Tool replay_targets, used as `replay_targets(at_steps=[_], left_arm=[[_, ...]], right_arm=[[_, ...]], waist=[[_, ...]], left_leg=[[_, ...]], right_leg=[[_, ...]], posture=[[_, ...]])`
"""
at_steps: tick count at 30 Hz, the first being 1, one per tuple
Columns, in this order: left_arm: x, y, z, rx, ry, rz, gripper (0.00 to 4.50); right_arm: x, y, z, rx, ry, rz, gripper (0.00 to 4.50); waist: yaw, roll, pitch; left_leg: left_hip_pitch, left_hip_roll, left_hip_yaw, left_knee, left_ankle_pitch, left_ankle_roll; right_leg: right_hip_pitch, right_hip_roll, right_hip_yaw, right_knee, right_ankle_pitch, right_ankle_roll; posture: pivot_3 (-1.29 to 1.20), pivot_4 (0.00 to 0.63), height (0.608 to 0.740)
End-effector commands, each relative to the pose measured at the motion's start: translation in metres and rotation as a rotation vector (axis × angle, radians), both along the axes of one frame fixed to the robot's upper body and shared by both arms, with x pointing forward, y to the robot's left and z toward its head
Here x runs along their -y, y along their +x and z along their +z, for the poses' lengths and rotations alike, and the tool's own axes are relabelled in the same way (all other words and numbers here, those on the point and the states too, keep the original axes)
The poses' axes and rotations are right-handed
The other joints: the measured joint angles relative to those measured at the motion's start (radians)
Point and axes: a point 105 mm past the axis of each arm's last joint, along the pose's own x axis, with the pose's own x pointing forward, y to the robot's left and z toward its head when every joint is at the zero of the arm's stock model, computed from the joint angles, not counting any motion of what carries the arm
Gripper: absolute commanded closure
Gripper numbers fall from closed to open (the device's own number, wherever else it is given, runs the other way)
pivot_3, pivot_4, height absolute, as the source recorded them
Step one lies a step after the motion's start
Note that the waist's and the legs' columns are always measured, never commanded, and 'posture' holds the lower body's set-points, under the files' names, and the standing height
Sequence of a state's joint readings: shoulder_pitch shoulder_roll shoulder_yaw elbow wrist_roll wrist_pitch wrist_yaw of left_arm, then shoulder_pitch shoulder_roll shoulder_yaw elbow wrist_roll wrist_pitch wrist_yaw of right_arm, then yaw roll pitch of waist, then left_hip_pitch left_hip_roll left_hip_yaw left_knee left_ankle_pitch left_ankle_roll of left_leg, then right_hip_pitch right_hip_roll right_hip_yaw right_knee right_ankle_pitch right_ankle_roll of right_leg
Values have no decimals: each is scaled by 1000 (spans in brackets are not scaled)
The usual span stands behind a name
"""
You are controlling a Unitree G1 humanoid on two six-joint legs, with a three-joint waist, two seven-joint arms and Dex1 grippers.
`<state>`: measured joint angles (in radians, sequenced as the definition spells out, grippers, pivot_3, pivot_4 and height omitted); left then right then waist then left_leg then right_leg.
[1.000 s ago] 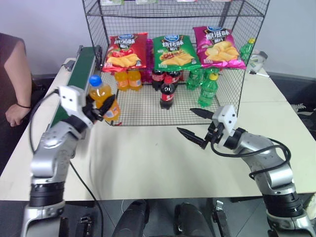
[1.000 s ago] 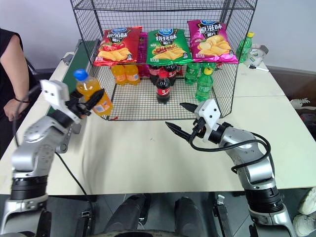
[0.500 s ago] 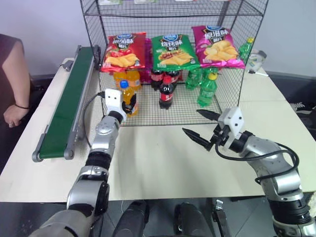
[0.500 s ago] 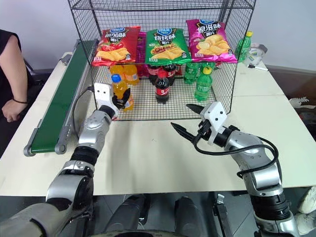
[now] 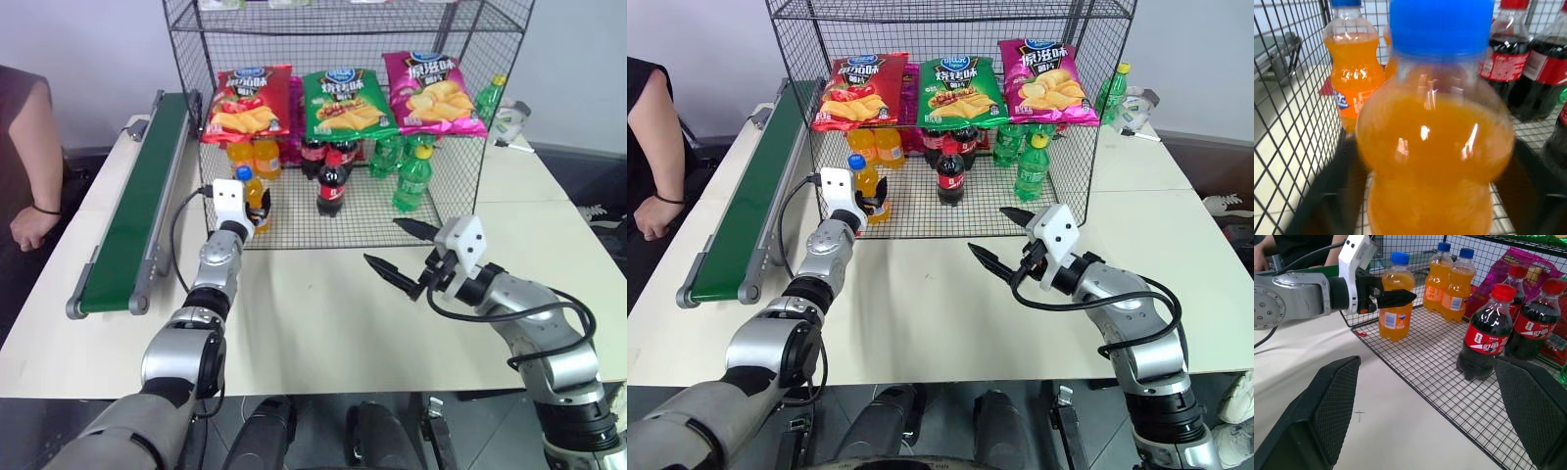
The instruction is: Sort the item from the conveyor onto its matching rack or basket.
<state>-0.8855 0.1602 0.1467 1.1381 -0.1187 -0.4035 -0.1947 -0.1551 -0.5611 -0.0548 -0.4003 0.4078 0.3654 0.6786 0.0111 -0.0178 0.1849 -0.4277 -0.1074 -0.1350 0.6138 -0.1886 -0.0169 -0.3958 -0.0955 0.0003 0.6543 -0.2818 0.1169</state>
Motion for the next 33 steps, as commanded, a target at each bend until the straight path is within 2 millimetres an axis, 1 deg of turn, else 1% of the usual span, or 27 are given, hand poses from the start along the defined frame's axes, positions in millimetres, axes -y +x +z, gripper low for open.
replay_targets(at_steps=[1, 5, 9, 12, 18, 21, 23, 27, 29, 31, 33], left_arm=[[-4, 1, 22, 86, -14, 4, 35], [-6, -3, 23, 101, -39, -36, 35], [-12, -12, 27, 141, 9, -40, 35], [-17, -18, 27, 127, -7, -44, 35], [-25, -40, 35, 135, 58, -76, 35], [-22, -58, 44, 132, 66, -178, 35], [-23, -67, 48, 123, 82, -217, 35], [-42, -89, 54, 22, 112, -290, 35], [-57, -102, 61, 31, 167, -295, 35], [-69, -114, 60, -2, 211, -304, 35], [-75, -122, 56, -45, 228, -315, 35]], right_arm=[[-4, -4, 15, 62, 5, 22, 0], [-5, -3, 16, 63, 4, 29, 0], [-6, -2, 16, 61, 4, 37, 0], [-6, -2, 16, 61, 7, 43, 0], [-6, -1, 17, 61, 4, 53, 0], [-6, 0, 19, 65, 0, 60, 0], [-5, 0, 19, 67, -5, 61, 0], [2, 0, 22, 69, -22, 51, 0], [6, -2, 22, 53, -29, 60, 0], [10, -5, 20, 25, -41, 76, 0], [14, -7, 17, 10, -55, 79, 0]], waist=[[0, 0, 0], [-1, 0, 0], [-2, 0, 0], [-2, 0, 0], [-8, 1, 0], [-7, 1, -1], [-7, 1, -1], [-7, 2, -1], [-7, 2, -1], [-7, 2, -1], [-5, 2, -1]], left_leg=[[0, 0, 0, 0, 0, 0], [0, 0, 0, 0, 0, 0], [0, 0, 0, 0, 0, 0], [0, 0, 0, 0, 0, 0], [0, 1, 0, 0, 0, 0], [0, 1, 0, 0, 0, 0], [1, 1, 0, 0, 0, 0], [1, 1, 0, 0, 0, 0], [1, 1, 0, 0, 0, 0], [1, 1, 0, -1, 0, 0], [1, 2, 0, -1, 0, 0]], right_leg=[[0, 0, 0, 0, 0, 0], [0, 0, 0, 0, 0, 0], [0, 0, 0, 0, 0, 0], [0, 0, 0, 1, 0, 0], [0, 0, 1, 1, 0, 0], [0, 0, 1, 1, 0, 0], [0, 0, 1, 1, 0, 0], [0, -1, 1, 1, 0, -1], [0, -1, 1, 1, 0, -1], [0, -1, 2, 0, 0, -1], [0, -1, 2, 0, 0, -1]], posture=[[0, 150, 740], [0, 150, 740], [0, 150, 740], [0, 150, 740], [0, 150, 740], [0, 150, 740], [0, 150, 740], [0, 150, 740], [0, 150, 740], [0, 150, 740], [0, 150, 740]])
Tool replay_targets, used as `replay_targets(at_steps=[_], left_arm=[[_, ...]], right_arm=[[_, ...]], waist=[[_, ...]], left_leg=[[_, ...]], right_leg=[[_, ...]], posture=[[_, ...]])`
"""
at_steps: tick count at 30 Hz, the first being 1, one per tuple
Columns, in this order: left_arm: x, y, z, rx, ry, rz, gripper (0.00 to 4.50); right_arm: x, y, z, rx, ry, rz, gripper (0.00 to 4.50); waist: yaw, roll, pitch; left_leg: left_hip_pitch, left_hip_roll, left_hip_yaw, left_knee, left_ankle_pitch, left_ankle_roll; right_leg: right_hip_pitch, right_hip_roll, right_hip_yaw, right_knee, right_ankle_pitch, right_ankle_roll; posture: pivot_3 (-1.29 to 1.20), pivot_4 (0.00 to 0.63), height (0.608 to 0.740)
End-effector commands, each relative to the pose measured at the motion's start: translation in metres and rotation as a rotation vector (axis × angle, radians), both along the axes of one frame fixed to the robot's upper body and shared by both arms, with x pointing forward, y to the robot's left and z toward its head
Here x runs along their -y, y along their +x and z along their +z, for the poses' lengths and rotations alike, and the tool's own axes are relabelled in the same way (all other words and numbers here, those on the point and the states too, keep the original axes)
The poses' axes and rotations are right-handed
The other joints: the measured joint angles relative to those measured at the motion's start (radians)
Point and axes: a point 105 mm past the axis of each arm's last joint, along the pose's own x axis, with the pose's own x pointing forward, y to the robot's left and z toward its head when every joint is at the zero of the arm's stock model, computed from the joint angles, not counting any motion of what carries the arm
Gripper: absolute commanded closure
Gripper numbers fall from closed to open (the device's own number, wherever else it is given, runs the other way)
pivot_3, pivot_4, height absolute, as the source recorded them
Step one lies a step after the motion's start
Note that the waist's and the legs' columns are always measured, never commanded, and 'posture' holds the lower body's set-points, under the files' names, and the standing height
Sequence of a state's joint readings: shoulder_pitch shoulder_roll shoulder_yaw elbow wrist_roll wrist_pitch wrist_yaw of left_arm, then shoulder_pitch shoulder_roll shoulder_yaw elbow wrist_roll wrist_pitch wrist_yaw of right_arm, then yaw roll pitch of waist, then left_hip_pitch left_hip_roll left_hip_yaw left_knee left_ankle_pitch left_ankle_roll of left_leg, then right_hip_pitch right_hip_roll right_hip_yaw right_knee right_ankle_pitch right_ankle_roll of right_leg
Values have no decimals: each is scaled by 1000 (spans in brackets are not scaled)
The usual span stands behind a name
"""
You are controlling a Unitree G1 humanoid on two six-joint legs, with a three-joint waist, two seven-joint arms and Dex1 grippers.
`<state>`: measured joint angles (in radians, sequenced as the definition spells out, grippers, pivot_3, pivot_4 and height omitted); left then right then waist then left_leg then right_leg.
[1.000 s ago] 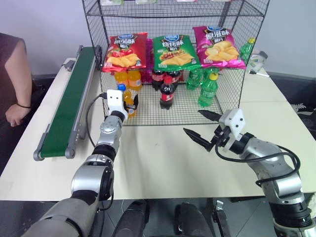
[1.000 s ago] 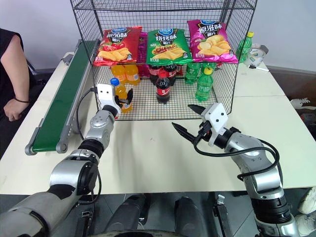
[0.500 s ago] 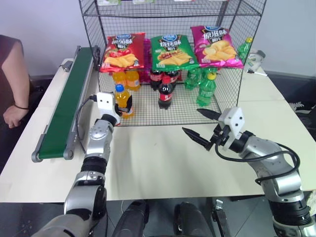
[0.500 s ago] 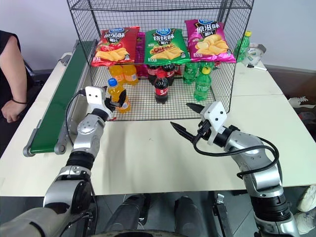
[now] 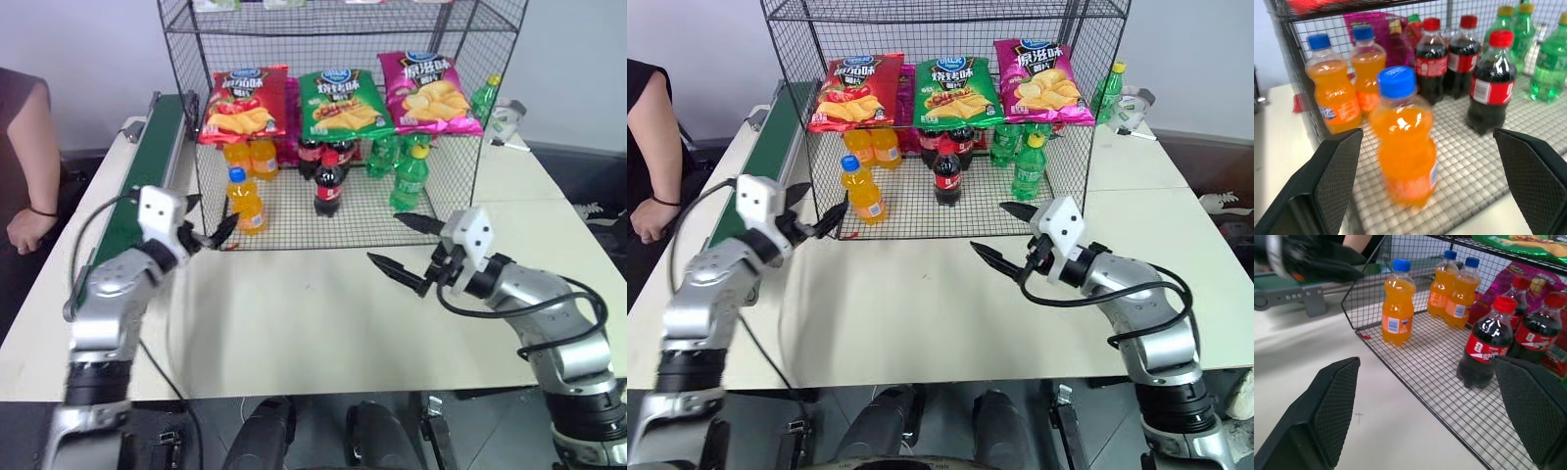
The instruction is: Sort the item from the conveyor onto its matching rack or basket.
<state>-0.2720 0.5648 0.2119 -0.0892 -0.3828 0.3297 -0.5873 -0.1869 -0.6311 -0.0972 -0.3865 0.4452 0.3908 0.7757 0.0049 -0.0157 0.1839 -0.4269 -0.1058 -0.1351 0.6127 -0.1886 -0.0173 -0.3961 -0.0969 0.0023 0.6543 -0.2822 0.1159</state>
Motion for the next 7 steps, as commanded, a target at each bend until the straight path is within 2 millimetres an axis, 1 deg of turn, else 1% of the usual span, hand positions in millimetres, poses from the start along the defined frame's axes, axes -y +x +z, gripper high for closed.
replay_targets(at_steps=[1, 4, 7], left_arm=[[-5, -16, 10, -7, 25, -34, 35], [-9, -24, 7, -47, 30, -45, 35], [-8, -28, 6, -80, 7, -70, 35]], right_arm=[[7, -5, 7, 12, -9, 13, 0], [11, -4, 6, 7, -22, 4, 0], [13, -3, 5, 6, -34, 1, 0]], waist=[[3, 0, 0], [8, 0, 0], [9, 0, 0]], left_leg=[[0, 0, 0, 0, 0, 0], [0, 0, 0, 0, 0, 0], [0, 0, 0, 0, 0, 0]], right_leg=[[0, 0, 0, 0, 0, 0], [0, 0, 1, 0, -1, -1], [1, -1, 1, -1, -2, -3]], posture=[[0, 150, 740], [0, 150, 740], [0, 150, 740]])
